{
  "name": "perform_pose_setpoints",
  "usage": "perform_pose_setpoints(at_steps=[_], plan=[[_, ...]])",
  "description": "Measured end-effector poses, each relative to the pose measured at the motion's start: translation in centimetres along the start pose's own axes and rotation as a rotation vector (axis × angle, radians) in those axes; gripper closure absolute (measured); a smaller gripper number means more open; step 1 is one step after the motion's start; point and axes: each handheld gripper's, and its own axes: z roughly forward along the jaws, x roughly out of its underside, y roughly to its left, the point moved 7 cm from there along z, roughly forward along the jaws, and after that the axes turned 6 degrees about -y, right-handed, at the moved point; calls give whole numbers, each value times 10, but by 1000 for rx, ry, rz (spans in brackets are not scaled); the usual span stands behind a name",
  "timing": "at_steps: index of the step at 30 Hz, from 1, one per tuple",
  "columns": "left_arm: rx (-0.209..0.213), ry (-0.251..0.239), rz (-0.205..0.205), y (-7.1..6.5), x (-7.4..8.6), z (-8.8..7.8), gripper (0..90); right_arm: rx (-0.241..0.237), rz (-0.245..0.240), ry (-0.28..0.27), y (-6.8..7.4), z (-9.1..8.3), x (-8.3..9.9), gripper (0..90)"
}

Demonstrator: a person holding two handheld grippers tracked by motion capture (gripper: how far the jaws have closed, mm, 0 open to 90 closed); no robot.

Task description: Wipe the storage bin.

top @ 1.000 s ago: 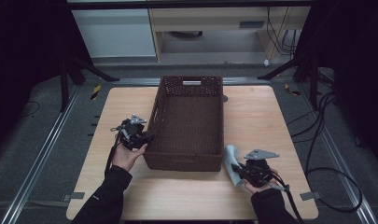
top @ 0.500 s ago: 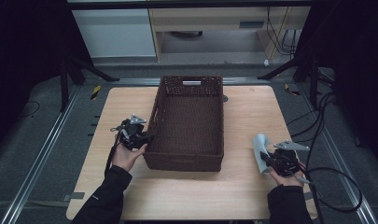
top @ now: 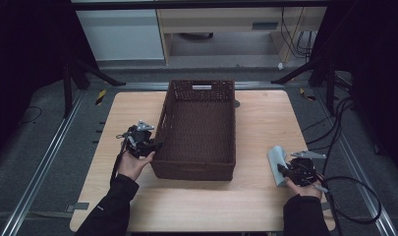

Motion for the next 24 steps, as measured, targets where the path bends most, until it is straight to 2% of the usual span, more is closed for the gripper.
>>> perform_pose_setpoints(at_steps=[6, 13, 19, 24], plan=[[0, 2, 1, 0, 0, 0, 718, 7, -10, -9, 0, 0, 0, 647], [-2, 6, 6, 0, 0, 0, 722, 34, -19, -61, -1, -6, -9, 536], [1, 10, 9, -1, 0, 0, 731, 43, -21, -122, 0, -15, -23, 504], [-1, 19, 17, -1, 0, -1, 732, 34, -55, -176, 9, -24, -43, 511]])
